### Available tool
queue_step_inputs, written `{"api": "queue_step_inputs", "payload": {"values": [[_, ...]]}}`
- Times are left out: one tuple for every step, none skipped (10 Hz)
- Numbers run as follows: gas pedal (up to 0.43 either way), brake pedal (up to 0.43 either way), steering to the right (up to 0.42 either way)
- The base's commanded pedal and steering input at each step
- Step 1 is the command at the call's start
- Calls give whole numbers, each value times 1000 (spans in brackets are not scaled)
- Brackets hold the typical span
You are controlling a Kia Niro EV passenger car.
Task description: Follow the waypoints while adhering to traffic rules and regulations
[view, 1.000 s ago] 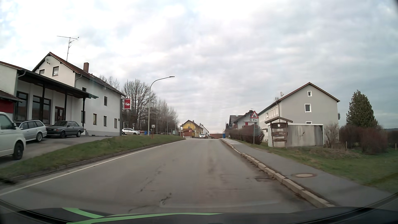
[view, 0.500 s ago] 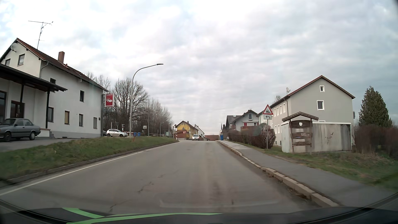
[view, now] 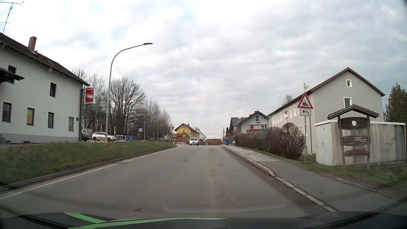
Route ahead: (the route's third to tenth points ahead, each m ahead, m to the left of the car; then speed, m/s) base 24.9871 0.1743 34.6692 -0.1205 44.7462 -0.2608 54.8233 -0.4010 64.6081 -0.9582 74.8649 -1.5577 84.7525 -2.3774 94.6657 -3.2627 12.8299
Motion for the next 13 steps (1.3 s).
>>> {"api": "queue_step_inputs", "payload": {"values": [[177, 0, 6], [177, 0, 6], [177, 0, 6], [177, 0, 6], [177, 0, 6], [177, 0, 6], [177, 0, 6], [177, 0, 6], [177, 0, 6], [177, 0, 6], [177, 0, 6], [177, 0, 6], [177, 0, 6]]}}
